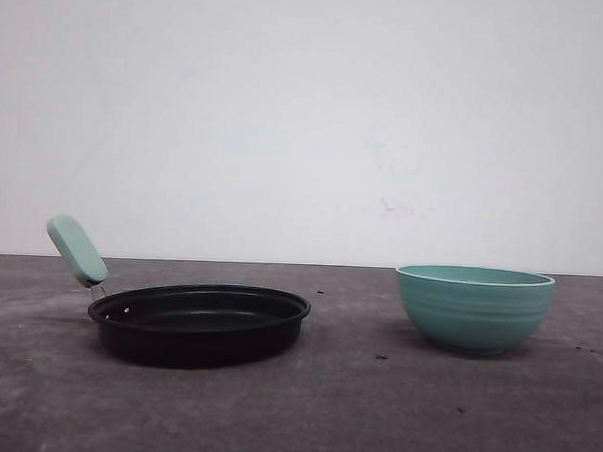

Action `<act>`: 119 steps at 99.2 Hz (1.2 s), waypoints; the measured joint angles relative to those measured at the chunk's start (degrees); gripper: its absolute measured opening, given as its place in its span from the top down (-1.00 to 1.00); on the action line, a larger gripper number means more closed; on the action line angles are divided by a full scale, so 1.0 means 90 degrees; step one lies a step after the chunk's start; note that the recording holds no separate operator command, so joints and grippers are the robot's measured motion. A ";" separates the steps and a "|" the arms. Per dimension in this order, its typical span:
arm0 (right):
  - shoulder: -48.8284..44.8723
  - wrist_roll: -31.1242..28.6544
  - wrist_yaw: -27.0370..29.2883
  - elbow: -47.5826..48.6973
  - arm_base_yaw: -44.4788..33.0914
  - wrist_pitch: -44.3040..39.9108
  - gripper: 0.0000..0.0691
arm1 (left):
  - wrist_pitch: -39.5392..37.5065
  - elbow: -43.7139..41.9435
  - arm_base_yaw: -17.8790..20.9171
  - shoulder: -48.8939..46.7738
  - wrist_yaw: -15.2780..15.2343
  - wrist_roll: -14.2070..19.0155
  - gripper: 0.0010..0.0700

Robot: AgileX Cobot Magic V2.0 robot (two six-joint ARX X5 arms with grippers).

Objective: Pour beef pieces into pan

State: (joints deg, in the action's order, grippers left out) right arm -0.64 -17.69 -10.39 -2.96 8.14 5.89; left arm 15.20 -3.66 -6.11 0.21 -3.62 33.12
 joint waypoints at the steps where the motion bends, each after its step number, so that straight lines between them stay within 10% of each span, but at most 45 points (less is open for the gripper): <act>1: 0.0000 -0.0056 -0.0010 -0.0012 0.0000 0.0039 0.97 | 0.0000 0.0000 0.0000 0.0000 0.0070 0.0010 0.99; 17: 0.0002 -0.0848 -0.0080 -0.0284 0.0000 0.0146 0.97 | -0.0323 -0.0019 0.0000 0.0000 0.1081 0.0102 0.99; 46: -0.0107 -0.1421 -0.0471 -0.1899 0.0000 -0.1052 0.97 | -0.0600 -0.0930 0.0005 0.0117 0.1855 0.0746 0.99; 73: -0.1328 -0.0435 -0.0143 -0.4345 0.0000 -0.3058 0.97 | 0.0471 -0.3621 0.0005 0.1800 0.1690 -0.0165 0.99; 119: -0.3942 0.0792 -0.0039 -0.7269 0.0000 -0.4469 0.97 | 0.2336 -0.7723 -0.0151 0.5501 0.2980 -0.1265 0.95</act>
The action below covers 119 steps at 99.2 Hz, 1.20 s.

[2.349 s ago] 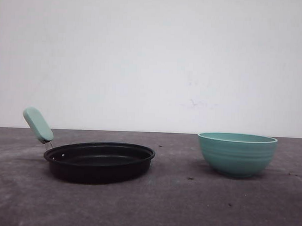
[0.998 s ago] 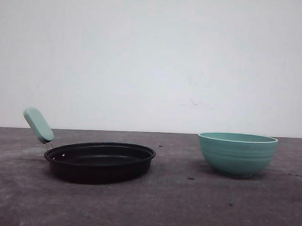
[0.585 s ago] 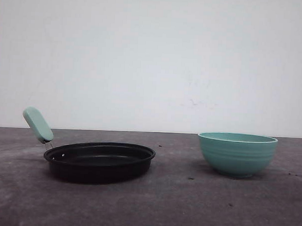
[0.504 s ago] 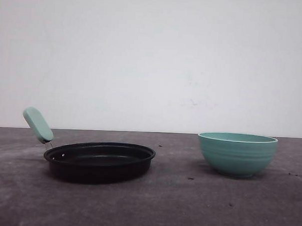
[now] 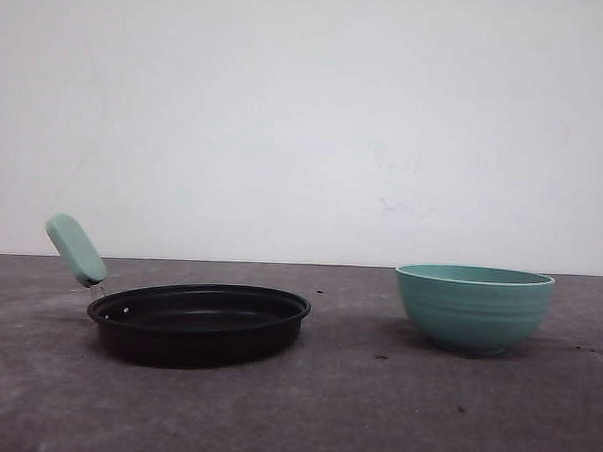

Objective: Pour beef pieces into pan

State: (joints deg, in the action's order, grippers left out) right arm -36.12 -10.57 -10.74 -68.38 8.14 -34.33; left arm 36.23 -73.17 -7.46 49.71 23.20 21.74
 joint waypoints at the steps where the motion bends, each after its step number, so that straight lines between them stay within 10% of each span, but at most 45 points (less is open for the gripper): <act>1: -0.0019 0.0007 0.0000 -0.0015 0.0000 -0.0002 0.97 | -0.0005 -0.0007 -0.0010 0.0005 0.0027 -0.0007 0.94; 28: 0.0049 0.0034 0.0000 -0.0073 0.0000 0.0044 0.84 | -0.0019 -0.0053 -0.0036 0.0007 0.0131 -0.0090 0.30; 51: 0.0027 0.0036 0.0005 -0.0100 0.0000 0.0080 -1.00 | -0.0083 -0.0053 -0.0036 0.0010 0.0024 -0.0211 -0.56; 58: 0.0024 0.0041 0.0024 -0.0100 0.0000 0.0078 -0.98 | -0.0083 -0.0053 -0.0036 0.0012 -0.0100 -0.0265 -0.99; 91: 0.0027 0.0044 0.0027 -0.0100 0.0000 -0.0369 -0.98 | -0.0274 0.0979 -0.0204 0.0073 -0.0648 -0.0260 -0.99; 119: 0.0189 -0.0024 -0.0243 -0.0100 0.0000 -0.0709 -0.98 | -0.1877 0.4007 -0.0226 0.0238 -0.0685 0.0889 -0.99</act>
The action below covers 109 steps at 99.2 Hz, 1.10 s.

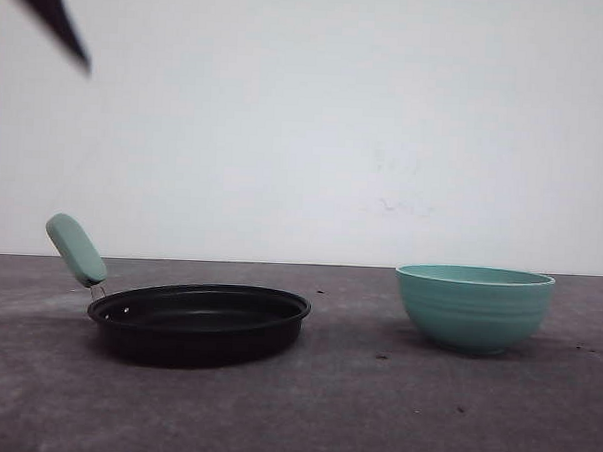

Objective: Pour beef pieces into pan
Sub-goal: 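Lower the left gripper onto the pale green pan handle and grasp it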

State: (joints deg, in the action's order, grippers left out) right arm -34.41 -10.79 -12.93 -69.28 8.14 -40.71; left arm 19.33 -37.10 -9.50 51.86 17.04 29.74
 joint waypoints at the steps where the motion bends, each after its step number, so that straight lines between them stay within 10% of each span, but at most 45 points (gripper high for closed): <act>1: 0.0010 0.0000 0.0000 0.0000 0.0000 -0.0012 -0.98 | -0.0100 0.0107 0.0002 0.0027 0.0000 0.0063 -0.99; 65: 0.0204 -0.0189 -0.0216 0.0000 0.0000 -0.0920 -0.98 | -0.3446 0.0619 -0.0056 0.3240 0.0464 0.1035 -0.96; 82: 0.0328 -0.0318 -0.0221 0.0000 0.0000 -0.1054 -0.98 | -0.4070 0.0619 -0.0056 0.3439 0.0469 0.1134 -0.10; 100: 0.0328 -0.0352 -0.0219 0.0000 0.0000 -0.1248 -0.98 | -0.4260 0.0619 -0.0056 0.3745 0.0602 0.1151 0.18; 109: 0.0328 -0.0352 -0.0214 0.0000 0.0000 -0.1251 -0.98 | -0.4218 0.0619 -0.0058 0.3830 0.0763 0.1151 0.67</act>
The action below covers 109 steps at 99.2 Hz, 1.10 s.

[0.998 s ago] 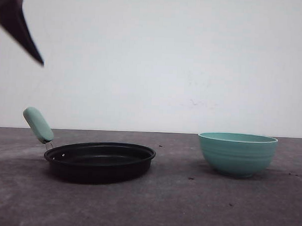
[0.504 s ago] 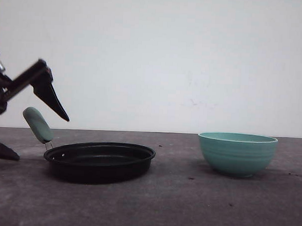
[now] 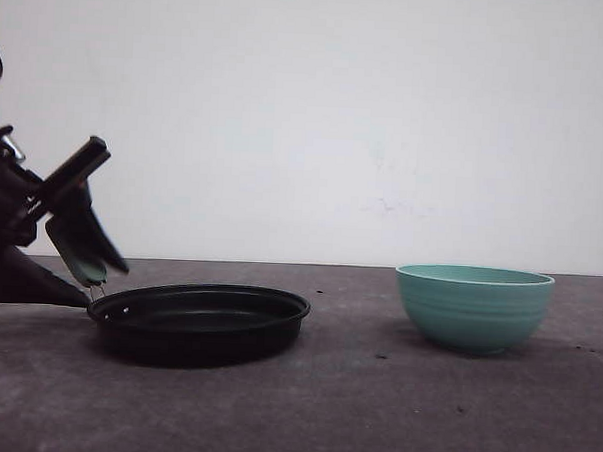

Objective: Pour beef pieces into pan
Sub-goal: 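Lower the left gripper onto the pale green pan handle and grasp it, then lift the black pan off the table with the left gripper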

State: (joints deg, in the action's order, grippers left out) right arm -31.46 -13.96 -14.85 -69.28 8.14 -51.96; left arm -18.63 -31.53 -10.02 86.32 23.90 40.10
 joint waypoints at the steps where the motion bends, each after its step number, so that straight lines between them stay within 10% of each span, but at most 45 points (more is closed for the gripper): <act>1: 0.0000 0.0000 0.0002 0.0000 0.0000 0.0000 -0.98 | -0.0005 0.0000 0.0000 0.0000 0.0015 0.0000 0.71; 44: -0.0036 0.0000 0.0284 0.0000 0.0000 -0.0204 -0.98 | -0.0114 0.0000 -0.0010 -0.0867 0.0401 -0.0024 0.85; 75: -0.1715 0.0333 0.0342 0.0172 0.0000 -0.0731 -0.81 | 0.2200 -0.0204 -0.0568 -0.2436 0.0301 -0.0136 0.85; 109: -0.4988 0.0869 0.0325 0.0243 0.0000 0.0342 0.23 | 0.3186 -0.0656 -0.1086 -0.3616 0.0158 -0.0335 0.85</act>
State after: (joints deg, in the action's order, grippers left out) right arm -76.36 -6.13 -11.92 -67.09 8.14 -48.88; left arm 10.04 -37.43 -19.79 53.78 25.32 37.08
